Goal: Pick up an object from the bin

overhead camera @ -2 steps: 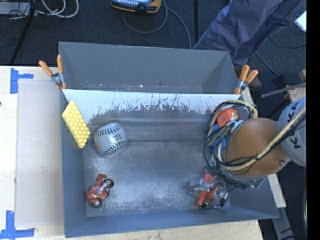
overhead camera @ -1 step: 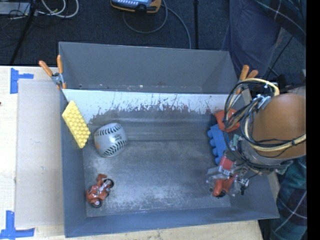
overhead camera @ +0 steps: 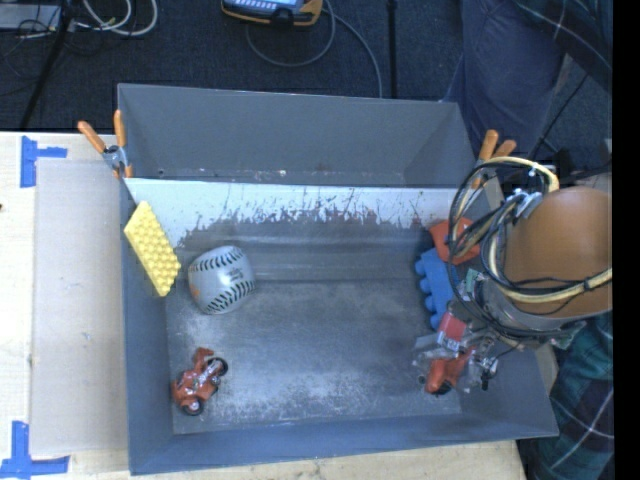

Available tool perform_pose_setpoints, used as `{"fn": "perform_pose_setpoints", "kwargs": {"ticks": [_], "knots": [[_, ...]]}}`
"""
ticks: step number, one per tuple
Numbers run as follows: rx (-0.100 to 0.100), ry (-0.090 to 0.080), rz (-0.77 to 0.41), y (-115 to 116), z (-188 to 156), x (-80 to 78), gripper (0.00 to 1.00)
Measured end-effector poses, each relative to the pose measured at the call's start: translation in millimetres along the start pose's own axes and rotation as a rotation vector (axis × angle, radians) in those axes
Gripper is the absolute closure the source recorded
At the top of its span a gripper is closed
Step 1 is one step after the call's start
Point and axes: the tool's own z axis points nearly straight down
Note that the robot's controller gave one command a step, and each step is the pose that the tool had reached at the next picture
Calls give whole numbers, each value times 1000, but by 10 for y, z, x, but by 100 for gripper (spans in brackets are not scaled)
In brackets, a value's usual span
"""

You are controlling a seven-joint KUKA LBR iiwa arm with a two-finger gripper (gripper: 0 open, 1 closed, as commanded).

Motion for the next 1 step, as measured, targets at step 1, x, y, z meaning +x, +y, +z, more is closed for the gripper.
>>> {"fn": "perform_pose_setpoints", "kwargs": {"ticks": [1], "knots": [[-6, 1, -7, -26, -557, -71, 100]]}}
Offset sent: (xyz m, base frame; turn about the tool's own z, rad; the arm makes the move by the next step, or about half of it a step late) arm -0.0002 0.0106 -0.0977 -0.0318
